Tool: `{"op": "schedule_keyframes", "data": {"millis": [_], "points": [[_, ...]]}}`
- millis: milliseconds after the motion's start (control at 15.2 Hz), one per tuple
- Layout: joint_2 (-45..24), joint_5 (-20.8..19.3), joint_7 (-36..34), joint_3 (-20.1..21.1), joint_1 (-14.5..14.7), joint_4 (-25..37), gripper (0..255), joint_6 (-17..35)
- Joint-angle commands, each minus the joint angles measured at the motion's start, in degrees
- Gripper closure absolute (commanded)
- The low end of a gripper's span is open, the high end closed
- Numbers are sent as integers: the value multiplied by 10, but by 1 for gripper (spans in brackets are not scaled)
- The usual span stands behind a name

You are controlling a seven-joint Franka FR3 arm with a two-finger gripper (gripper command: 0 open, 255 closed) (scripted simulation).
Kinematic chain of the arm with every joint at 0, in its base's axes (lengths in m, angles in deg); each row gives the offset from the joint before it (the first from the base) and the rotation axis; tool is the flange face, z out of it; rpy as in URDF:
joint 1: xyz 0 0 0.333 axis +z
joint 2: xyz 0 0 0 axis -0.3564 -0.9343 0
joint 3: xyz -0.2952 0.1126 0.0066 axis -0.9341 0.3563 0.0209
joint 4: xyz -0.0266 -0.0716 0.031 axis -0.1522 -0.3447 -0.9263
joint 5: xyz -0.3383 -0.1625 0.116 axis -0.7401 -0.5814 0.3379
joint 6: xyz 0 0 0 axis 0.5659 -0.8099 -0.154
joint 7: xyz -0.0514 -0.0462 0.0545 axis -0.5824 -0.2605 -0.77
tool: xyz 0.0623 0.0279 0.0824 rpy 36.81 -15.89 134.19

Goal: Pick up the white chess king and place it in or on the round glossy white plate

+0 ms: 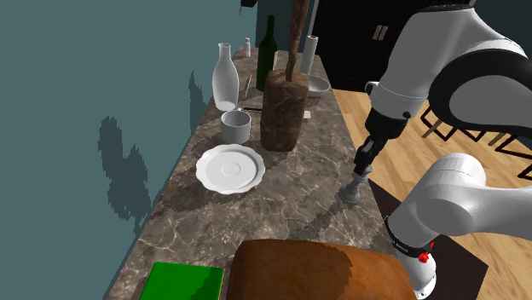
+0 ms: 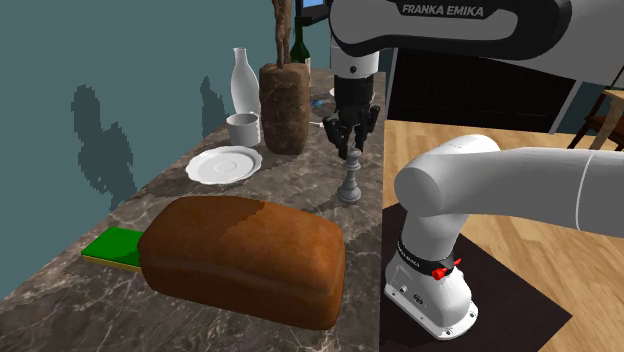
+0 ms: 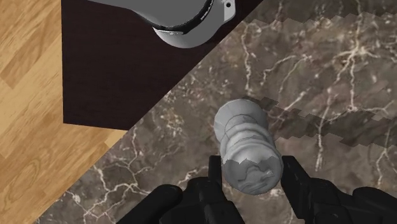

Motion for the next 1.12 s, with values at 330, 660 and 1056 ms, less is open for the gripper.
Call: {"op": "schedule_keyframes", "data": {"millis": [330, 660, 1056], "points": [[-11, -9, 0, -8, -5, 33, 255, -24], [-26, -18, 0, -17, -11, 77, 255, -53], [-47, -27, -1, -26, -16, 132, 255, -86]]}}
